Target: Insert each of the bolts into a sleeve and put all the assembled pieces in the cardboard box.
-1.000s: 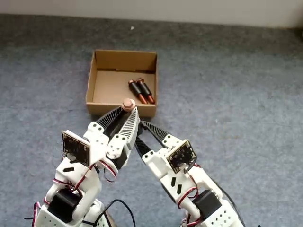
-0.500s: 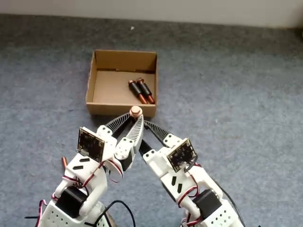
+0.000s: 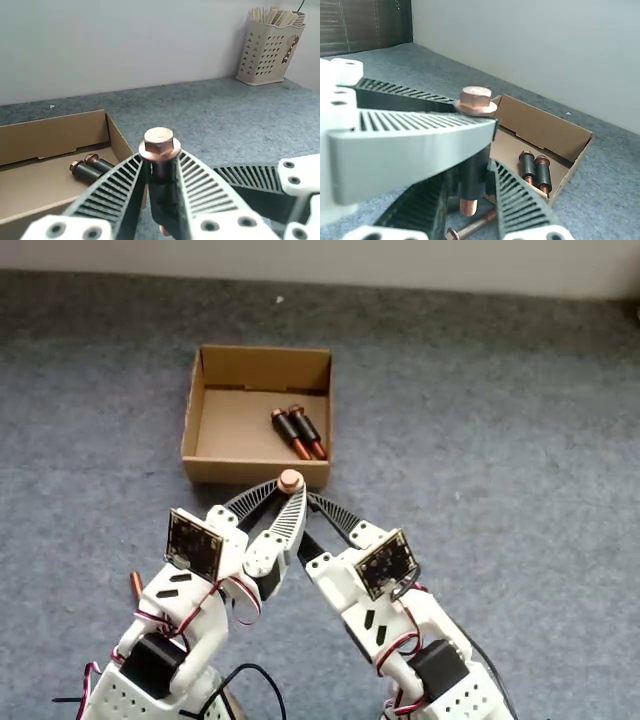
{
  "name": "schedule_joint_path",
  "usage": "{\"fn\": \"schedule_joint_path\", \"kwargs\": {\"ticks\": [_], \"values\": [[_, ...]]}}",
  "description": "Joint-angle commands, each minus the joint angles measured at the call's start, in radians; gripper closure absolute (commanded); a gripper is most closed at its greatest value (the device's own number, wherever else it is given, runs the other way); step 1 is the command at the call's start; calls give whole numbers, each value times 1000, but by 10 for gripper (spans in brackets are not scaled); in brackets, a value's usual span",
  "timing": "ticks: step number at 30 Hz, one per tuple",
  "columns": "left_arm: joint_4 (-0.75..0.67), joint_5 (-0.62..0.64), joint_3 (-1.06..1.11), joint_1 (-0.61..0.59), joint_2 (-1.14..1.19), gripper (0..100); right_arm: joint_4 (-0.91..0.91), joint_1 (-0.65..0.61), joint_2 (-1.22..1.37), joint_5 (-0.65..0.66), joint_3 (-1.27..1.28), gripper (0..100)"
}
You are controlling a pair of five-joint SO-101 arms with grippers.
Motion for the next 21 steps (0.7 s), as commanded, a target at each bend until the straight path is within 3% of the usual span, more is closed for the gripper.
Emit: {"fn": "schedule_joint_path", "kwargs": {"ticks": [1, 9, 21], "values": [[2, 3, -7, -13, 2, 905, -30, 31, -25, 2, 88, 993], [193, 8, -111, -12, -1, 835, -28, 31, -25, 2, 90, 993], [345, 2, -257, -18, -2, 835, -24, 73, -24, 0, 90, 993]]}}
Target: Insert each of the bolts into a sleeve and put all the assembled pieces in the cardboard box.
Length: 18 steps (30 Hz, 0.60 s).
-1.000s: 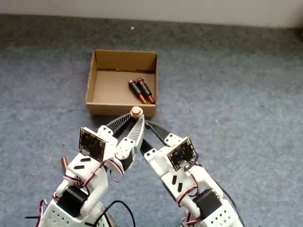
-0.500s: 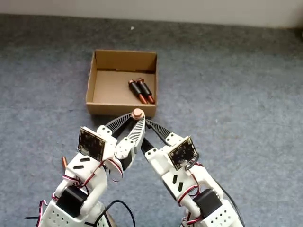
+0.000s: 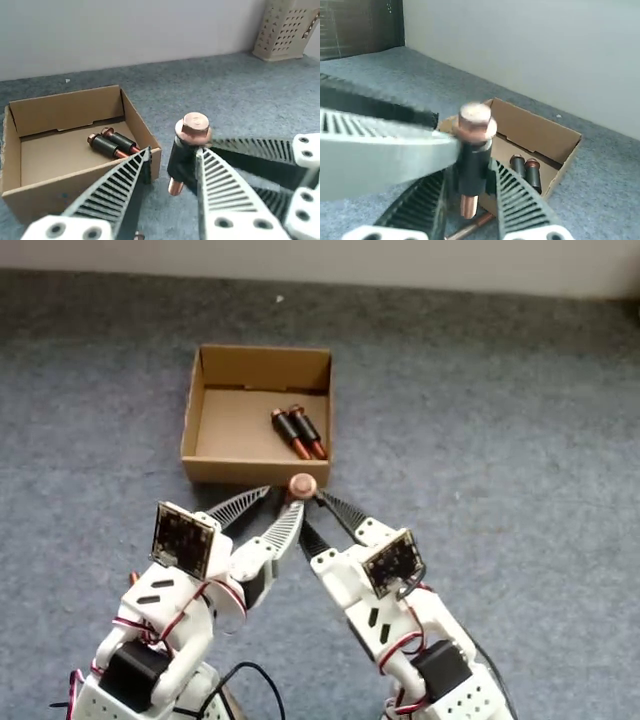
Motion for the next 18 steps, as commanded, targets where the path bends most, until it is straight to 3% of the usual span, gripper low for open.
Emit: {"fn": "schedule_joint_path", "kwargs": {"ticks": [1, 7, 18], "values": [[104, 6, -131, -13, -5, 832, -22, 42, -21, 0, 90, 993], [259, 5, -272, -84, -5, 835, -21, 48, -21, 0, 90, 993], [288, 2, -104, -567, -5, 836, 42, 50, -19, 0, 90, 993]]}}
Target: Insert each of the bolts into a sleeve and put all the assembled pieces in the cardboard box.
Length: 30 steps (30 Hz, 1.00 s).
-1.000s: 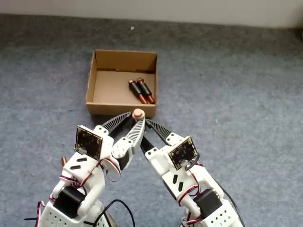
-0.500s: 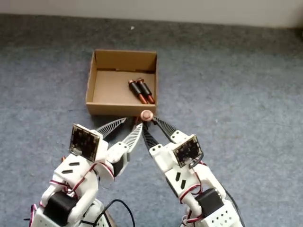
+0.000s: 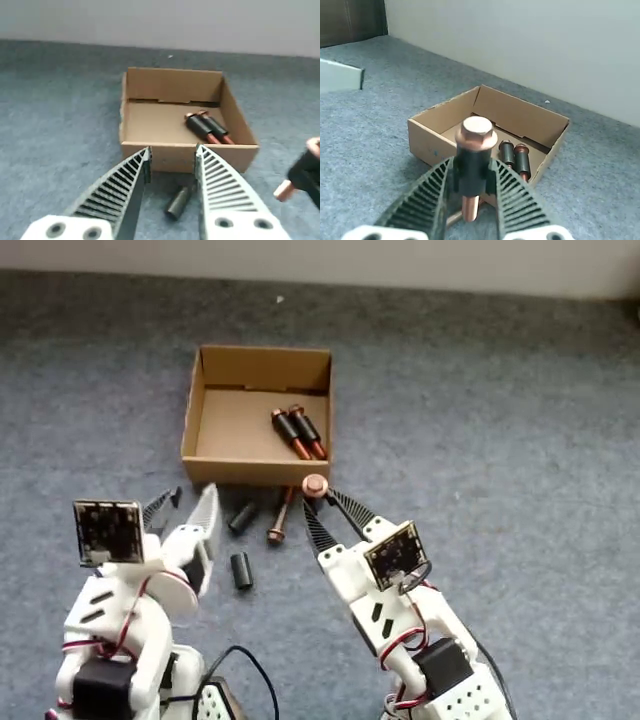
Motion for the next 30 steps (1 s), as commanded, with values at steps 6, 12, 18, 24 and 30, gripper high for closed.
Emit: {"fn": "schedule_joint_path", "kwargs": {"ticks": [6, 12, 18, 24, 30], "values": [[-55, -183, 231, -234, -4, 954, -4, 41, -19, 0, 90, 993], [-161, -250, 389, -234, -4, 995, 64, 51, -21, -64, 73, 993], [-207, -250, 403, -229, -4, 995, 70, 56, -18, -64, -19, 994], [-233, -253, 438, -228, -4, 995, 68, 56, -18, -63, -113, 994], [-245, -253, 441, -228, -4, 995, -7, 56, -16, -54, -194, 994]]}}
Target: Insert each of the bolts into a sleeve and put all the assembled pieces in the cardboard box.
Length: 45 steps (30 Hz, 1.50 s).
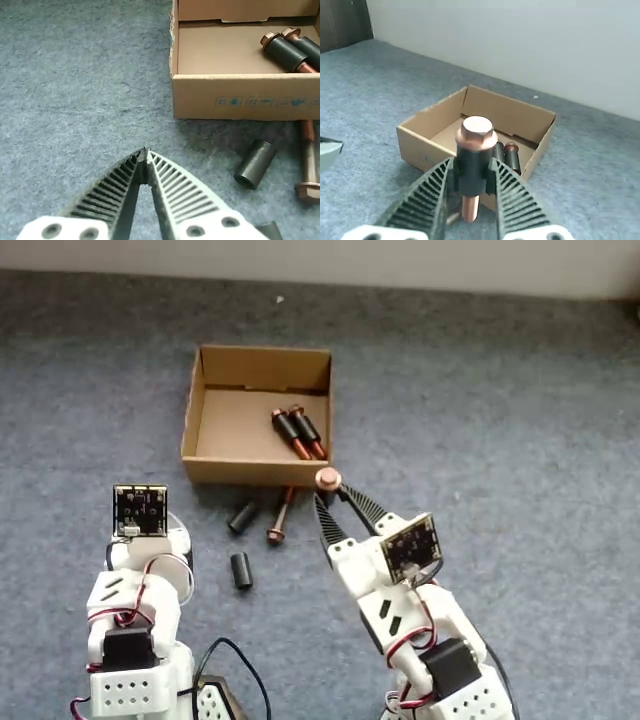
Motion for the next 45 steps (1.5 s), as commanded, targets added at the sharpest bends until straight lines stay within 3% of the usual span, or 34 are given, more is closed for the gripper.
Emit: {"fn": "schedule_joint_path", "kwargs": {"ticks": [1, 7, 20, 25, 36, 41, 45], "values": [[-23, -15, -1, -8, -7, 995, -91, 15, -16, 20, -104, 994], [-28, -17, 5, -8, -7, 995, -246, 13, 147, 51, -113, 994], [-23, -17, 7, -8, -7, 995, -693, 18, 966, 52, -417, 994], [-21, -17, 7, -10, -7, 995, -823, 76, 1242, 52, -507, 994], [-21, -17, 7, -13, -7, 995, -954, 122, 1690, 51, -613, 994], [-21, -17, 7, -13, -7, 995, -946, 143, 1744, 51, -641, 985], [-21, -17, 7, -13, -7, 995, -944, 147, 1742, 51, -634, 904]]}}
